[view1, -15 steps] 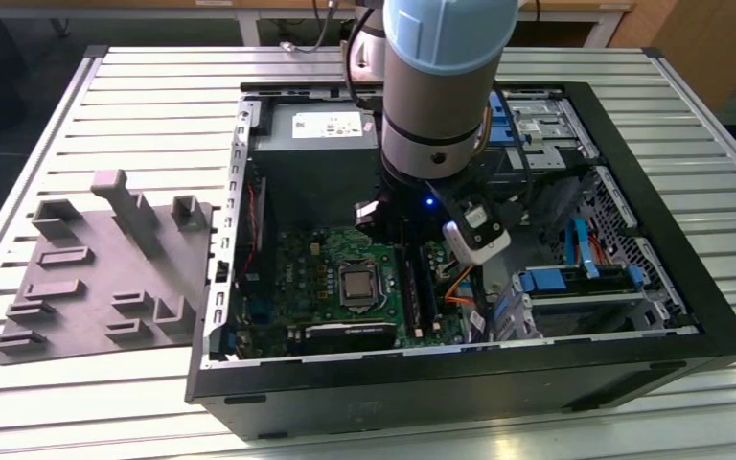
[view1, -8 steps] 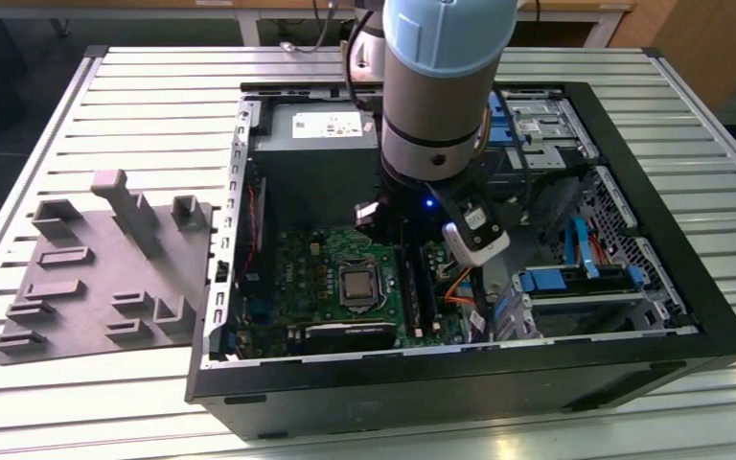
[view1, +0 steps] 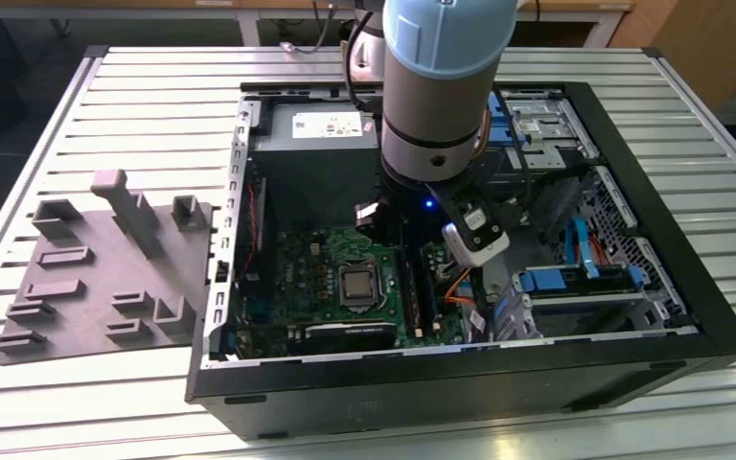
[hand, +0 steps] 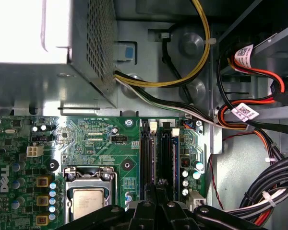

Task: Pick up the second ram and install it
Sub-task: 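Insert the second ram into the second slot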

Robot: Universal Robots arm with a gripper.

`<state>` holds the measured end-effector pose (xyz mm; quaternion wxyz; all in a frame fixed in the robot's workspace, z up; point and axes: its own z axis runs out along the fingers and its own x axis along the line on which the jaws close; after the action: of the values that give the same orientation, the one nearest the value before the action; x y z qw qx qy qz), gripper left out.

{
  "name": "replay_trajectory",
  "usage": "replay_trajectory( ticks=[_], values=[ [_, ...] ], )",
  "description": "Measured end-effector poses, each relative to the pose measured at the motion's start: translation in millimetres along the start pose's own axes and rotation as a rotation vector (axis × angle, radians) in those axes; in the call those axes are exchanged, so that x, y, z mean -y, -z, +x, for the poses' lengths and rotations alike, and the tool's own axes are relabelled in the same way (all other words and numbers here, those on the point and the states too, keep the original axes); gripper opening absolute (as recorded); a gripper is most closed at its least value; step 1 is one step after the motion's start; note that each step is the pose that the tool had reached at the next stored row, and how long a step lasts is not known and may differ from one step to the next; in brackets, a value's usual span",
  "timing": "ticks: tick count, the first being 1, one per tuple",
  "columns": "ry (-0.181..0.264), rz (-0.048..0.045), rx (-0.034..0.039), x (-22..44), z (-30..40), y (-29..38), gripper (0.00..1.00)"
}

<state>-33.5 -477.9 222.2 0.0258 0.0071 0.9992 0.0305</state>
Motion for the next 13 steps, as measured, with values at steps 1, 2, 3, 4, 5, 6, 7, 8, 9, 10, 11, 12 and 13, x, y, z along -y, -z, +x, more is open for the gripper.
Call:
replay_trajectory(
  ticks=[1,2,3,4,5,6,7,8,9,10,11,12,13],
  values=[
    [0.000,-0.0007,0.0000,0.0,0.0,-0.1,0.12],
    [0.000,-0.0010,0.0000,0.0,0.0,-0.3,0.12],
    [0.000,-0.0013,0.0000,0.1,0.1,-0.5,0.12],
    [0.000,-0.0013,-0.0001,0.1,0.0,-0.7,0.12],
    [0.000,-0.0014,-0.0001,0.1,0.1,-0.9,0.12],
    [0.000,-0.0016,-0.0002,0.1,0.1,-1.0,0.12],
    [0.000,-0.0017,-0.0002,0.1,0.1,-1.0,0.12],
    [0.000,-0.0019,-0.0002,0.1,0.1,-1.0,0.12],
    [0.000,-0.0022,-0.0001,0.1,0.0,-1.1,0.12],
    [0.000,-0.0025,0.0000,0.1,0.1,-1.7,0.12],
    [0.000,-0.0025,0.0000,0.1,0.1,-2.5,0.12],
    [0.000,-0.0022,-0.0001,0.2,0.1,-3.2,0.12],
    [0.000,-0.0022,-0.0001,0.3,0.2,-3.8,0.12]
  ],
)
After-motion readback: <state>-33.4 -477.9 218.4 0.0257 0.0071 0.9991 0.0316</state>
